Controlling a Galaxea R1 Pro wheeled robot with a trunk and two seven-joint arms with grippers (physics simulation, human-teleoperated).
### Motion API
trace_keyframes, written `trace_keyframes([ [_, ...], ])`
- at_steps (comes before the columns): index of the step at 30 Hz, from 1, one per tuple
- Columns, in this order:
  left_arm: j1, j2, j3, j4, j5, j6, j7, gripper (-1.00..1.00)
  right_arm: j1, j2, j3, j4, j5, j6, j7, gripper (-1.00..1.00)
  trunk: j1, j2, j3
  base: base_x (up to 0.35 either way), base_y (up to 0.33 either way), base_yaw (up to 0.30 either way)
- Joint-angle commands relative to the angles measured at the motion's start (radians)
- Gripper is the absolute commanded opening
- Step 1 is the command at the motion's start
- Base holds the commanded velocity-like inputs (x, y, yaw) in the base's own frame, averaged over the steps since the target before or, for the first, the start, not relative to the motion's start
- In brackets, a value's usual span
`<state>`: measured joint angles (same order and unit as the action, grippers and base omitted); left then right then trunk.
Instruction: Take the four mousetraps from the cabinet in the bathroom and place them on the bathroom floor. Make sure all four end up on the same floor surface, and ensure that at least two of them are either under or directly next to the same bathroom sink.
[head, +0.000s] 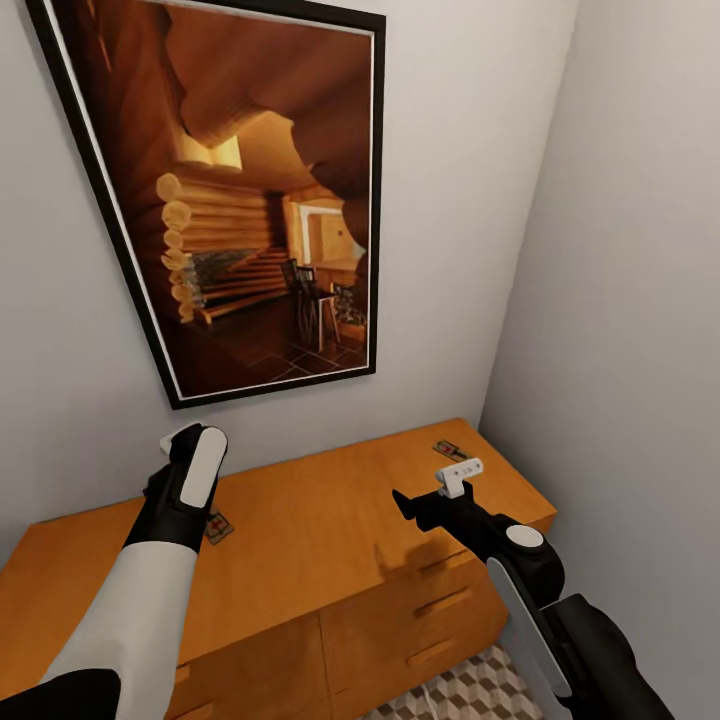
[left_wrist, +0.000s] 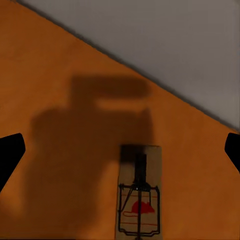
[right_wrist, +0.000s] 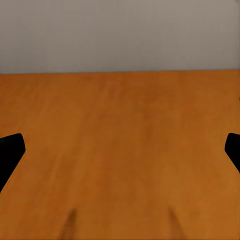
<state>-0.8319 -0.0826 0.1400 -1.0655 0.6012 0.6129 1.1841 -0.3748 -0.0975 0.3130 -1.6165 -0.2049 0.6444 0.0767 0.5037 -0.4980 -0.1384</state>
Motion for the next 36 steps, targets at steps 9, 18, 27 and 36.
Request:
trace_keyframes([
  [9,0.001,-0.006,-0.005,0.059,0.011,-0.094,0.052,1.00,0.000,-0.001,-0.001,0.000,0.000,0.001,0.000,1.00,0.000,0.000,0.000,0.003,0.002,0.000],
  [18,-0.006,-0.024,-0.008,0.158,0.012,-0.146,0.047,1.00,0.000,-0.001,-0.001,0.000,0.000,0.001,0.000,1.00,0.000,0.000,0.000,0.000,0.000,0.000],
  [27,-0.041,-0.032,-0.011,0.268,0.007,-0.131,-0.061,1.00,0.000,-0.001,-0.006,0.000,0.000,0.001,0.000,1.00,0.000,0.000,0.000,0.000,0.000,0.000],
  [36,-0.058,-0.025,-0.069,0.311,0.000,-0.115,-0.087,1.00,0.000,-0.001,-0.007,0.000,0.000,0.001,0.000,1.00,0.000,0.000,0.000,0.000,0.000,0.000],
])
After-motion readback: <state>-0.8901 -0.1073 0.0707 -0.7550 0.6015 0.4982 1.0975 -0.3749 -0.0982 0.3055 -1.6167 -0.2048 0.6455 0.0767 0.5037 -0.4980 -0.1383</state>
